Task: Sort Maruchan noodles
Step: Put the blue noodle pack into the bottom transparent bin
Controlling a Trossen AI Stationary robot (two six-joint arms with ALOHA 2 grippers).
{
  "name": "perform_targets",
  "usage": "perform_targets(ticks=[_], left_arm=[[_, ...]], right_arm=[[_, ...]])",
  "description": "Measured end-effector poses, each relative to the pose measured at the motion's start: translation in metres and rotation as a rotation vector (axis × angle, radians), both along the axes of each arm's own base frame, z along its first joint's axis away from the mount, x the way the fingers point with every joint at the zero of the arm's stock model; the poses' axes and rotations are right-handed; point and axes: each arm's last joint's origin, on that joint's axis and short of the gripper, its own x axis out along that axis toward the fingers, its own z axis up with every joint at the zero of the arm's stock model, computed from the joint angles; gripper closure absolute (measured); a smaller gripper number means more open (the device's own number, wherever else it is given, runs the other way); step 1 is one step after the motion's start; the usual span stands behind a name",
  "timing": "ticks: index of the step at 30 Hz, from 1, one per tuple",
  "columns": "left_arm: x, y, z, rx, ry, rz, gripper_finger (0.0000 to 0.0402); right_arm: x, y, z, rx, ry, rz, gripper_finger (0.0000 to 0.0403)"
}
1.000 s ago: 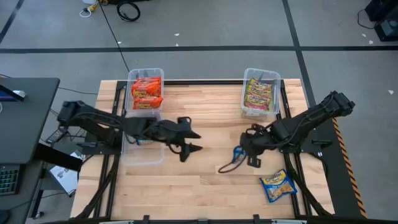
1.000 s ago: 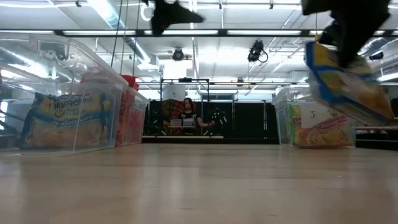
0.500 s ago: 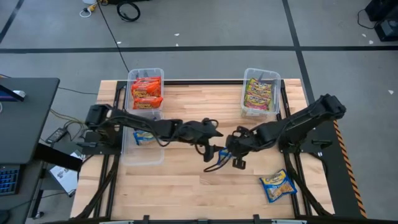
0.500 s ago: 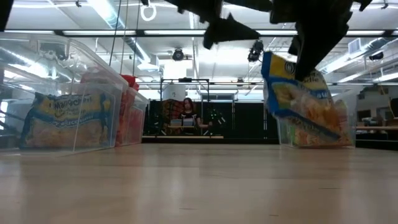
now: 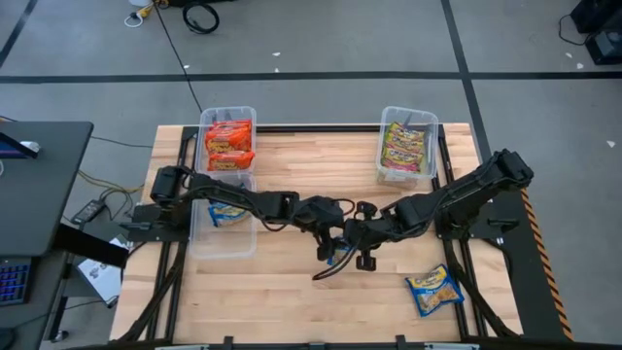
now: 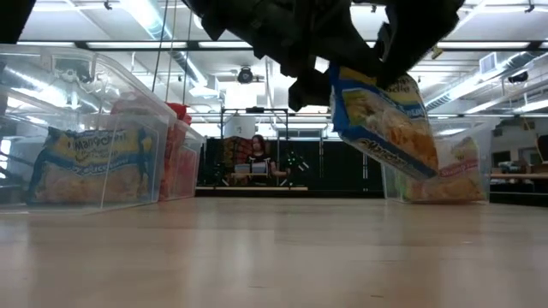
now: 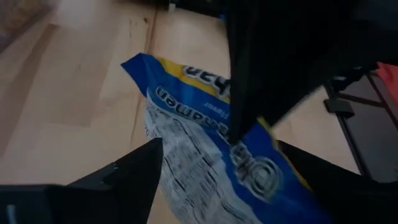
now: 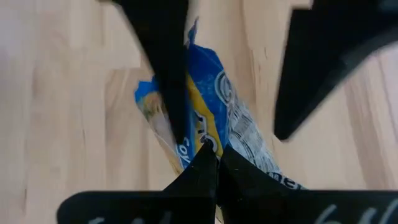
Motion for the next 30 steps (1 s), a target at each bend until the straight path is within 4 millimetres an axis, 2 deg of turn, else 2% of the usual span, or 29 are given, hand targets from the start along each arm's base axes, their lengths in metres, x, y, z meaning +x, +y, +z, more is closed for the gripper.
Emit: perform_targets(ticks=[3, 6, 13, 15, 19, 21, 25, 30], left_arm=[[-0.001, -0.001, -0.002, 0.006, 0.019, -0.005, 0.0131], [-0.001, -0.001, -0.002, 0.007, 0.022, -0.007, 0.0178], [-0.001, -0.001, -0.002, 0.047, 0.017, -0.039, 0.0345], [-0.003, -0.001, 0.000, 0.068, 0.018, -0.050, 0.0382], [-0.012, 0.001, 0.011, 0.110, 0.045, -0.071, 0.0382], [-0.020, 0.002, 0.023, 0.136, 0.054, -0.086, 0.0378], [-0.050, 0.006, 0.053, 0.170, 0.124, -0.085, 0.0385], [-0.098, 0.007, 0.095, 0.226, 0.190, -0.061, 0.0388]], right_arm=[[0.004, 0.000, 0.005, 0.000, -0.039, -0.005, 0.0400], [0.004, 0.000, 0.008, 0.000, -0.057, 0.001, 0.0399], [0.005, 0.000, 0.012, 0.019, -0.093, -0.023, 0.0374], [0.005, 0.002, 0.014, 0.022, -0.110, -0.024, 0.0360], [-0.003, 0.004, 0.026, 0.059, -0.151, -0.036, 0.0322], [-0.010, 0.005, 0.035, 0.082, -0.173, -0.045, 0.0303], [-0.027, 0.004, 0.054, 0.096, -0.231, -0.064, 0.0279], [-0.040, 0.000, 0.068, 0.065, -0.300, -0.105, 0.0277]])
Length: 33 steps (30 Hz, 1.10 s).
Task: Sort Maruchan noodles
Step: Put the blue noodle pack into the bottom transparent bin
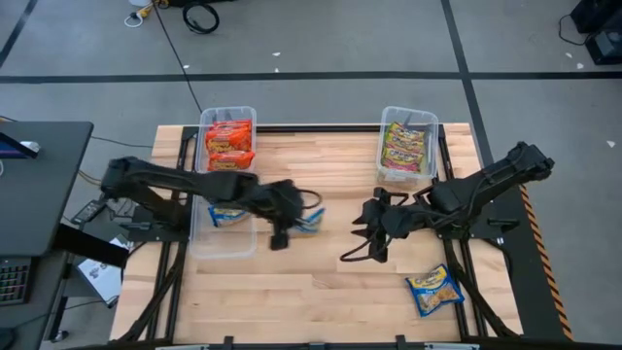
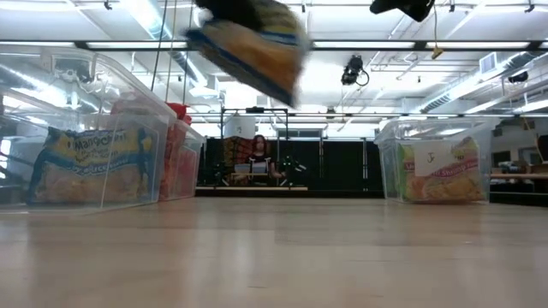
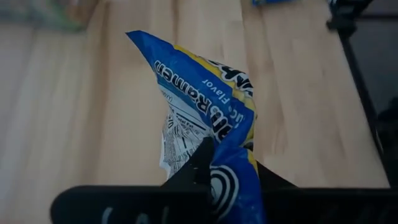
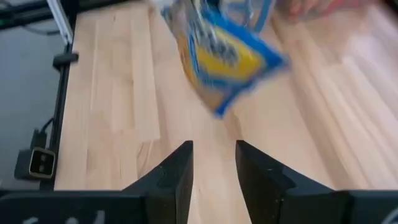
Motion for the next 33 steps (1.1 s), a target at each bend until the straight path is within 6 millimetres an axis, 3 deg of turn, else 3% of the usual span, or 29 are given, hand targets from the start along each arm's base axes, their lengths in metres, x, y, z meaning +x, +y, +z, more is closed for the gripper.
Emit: perform_targets(ticks=[8, 14, 17, 22, 29, 33], left_arm=[[-0.091, -0.001, 0.044, 0.094, 0.139, 0.065, 0.0388], [-0.158, 0.003, 0.056, 0.099, 0.304, 0.185, 0.0388], [-0.179, 0.004, 0.055, 0.079, 0.338, 0.238, 0.0388], [-0.190, 0.004, 0.030, 0.082, 0.367, 0.255, 0.0388], [-0.167, -0.005, -0.031, 0.139, 0.229, 0.122, 0.0388], [-0.166, -0.002, -0.067, 0.197, 0.254, 0.110, 0.0388]], right_arm=[[-0.003, -0.001, 0.000, -0.008, 0.014, -0.002, 0.0279], [-0.003, -0.001, -0.002, 0.012, 0.030, -0.022, 0.0279], [-0.004, -0.001, -0.002, 0.024, 0.029, -0.032, 0.0279], [-0.003, -0.001, -0.002, 0.028, 0.029, -0.035, 0.0279], [-0.003, -0.001, -0.002, 0.052, 0.026, -0.054, 0.0279], [-0.003, -0.001, -0.002, 0.100, 0.030, -0.076, 0.0279]])
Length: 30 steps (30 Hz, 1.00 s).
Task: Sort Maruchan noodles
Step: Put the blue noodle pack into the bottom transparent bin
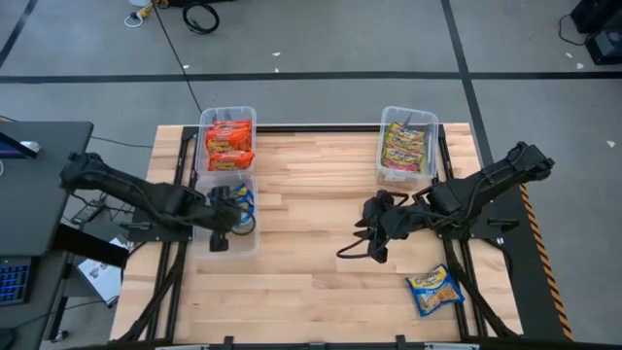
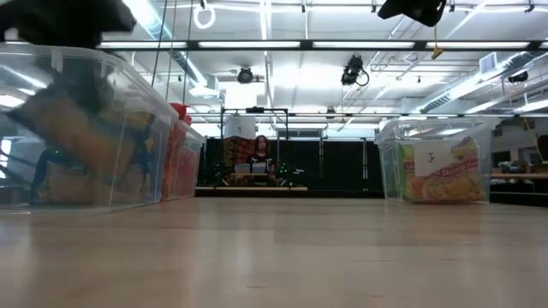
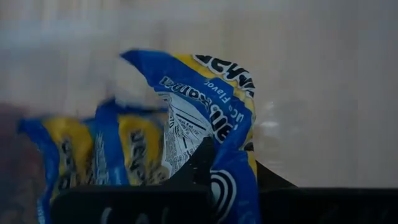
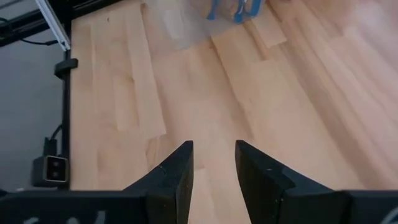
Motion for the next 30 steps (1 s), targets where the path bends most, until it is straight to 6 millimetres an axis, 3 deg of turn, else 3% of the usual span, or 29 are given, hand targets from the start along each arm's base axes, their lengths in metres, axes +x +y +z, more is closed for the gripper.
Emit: perform_targets(ticks=[3, 12, 22, 30], left_arm=[[-0.001, 0.004, -0.021, 0.026, 0.020, 0.031, 0.0385], [0.010, 0.015, -0.031, 0.136, 0.012, 0.066, 0.0353], [0.016, 0.028, -0.053, -0.111, 0.220, 0.241, 0.0270], [0.015, 0.030, -0.043, -0.132, 0.277, 0.239, 0.0206]], right_arm=[[0.000, 0.001, 0.000, 0.041, 0.007, -0.006, 0.0279], [0.000, 0.001, 0.000, 0.050, 0.003, -0.010, 0.0279], [0.000, 0.002, 0.000, 0.070, 0.011, 0.020, 0.0279], [-0.012, 0.004, -0.009, 0.044, 0.194, 0.241, 0.0279]])
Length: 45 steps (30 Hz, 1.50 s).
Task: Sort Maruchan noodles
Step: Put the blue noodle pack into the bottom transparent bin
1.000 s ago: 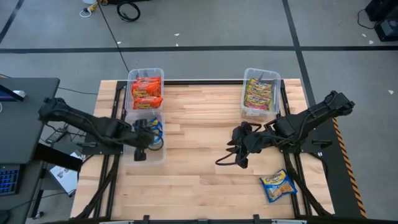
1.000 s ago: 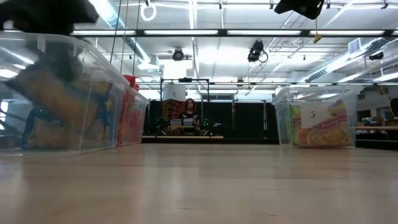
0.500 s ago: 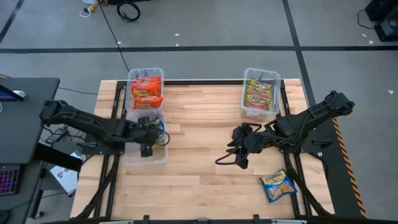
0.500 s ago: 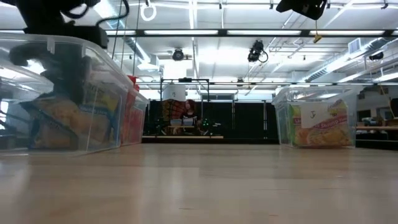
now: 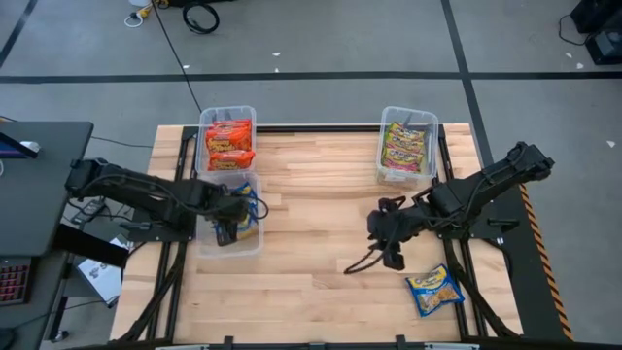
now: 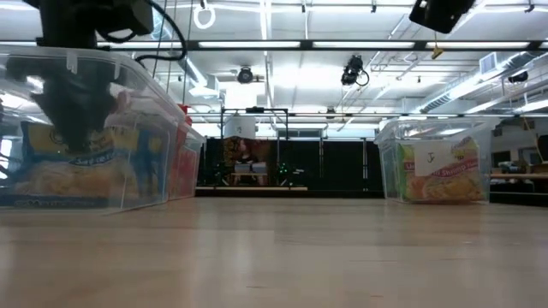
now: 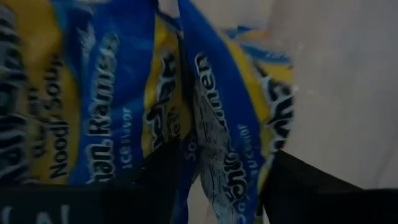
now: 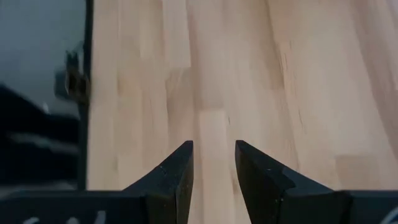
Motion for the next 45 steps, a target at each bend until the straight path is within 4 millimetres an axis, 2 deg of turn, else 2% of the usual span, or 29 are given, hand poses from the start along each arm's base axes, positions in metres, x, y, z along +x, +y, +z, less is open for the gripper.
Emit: perform_targets(ticks=[7, 14, 19, 26, 31, 37, 45], left_arm=[[0.007, -0.001, 0.030, -0.009, -0.029, 0.026, 0.0201], [0.015, -0.003, 0.072, -0.074, -0.119, 0.045, 0.0201], [0.030, -0.003, 0.104, -0.072, -0.325, 0.123, 0.0201], [0.055, -0.003, 0.134, -0.080, -0.707, 0.221, 0.0203], [0.058, -0.003, 0.137, -0.140, -0.764, 0.312, 0.0217], [0.053, -0.010, 0.132, -0.188, -0.704, 0.373, 0.0225], [0.060, -0.018, 0.123, -0.167, -0.667, 0.371, 0.0225]], right_arm=[[-0.016, 0.017, -0.012, -0.006, 0.102, 0.145, 0.0256], [-0.039, 0.046, -0.032, 0.057, 0.204, 0.194, 0.0182], [-0.054, 0.052, -0.056, 0.184, 0.397, 0.212, 0.0149], [-0.075, 0.042, -0.107, 0.289, 0.680, 0.103, 0.0169], [-0.087, 0.034, -0.130, 0.300, 0.785, 0.091, 0.0174], [-0.100, 0.034, -0.131, 0.299, 0.833, 0.157, 0.0174], [-0.104, 0.034, -0.138, 0.032, 0.625, 0.273, 0.0179]])
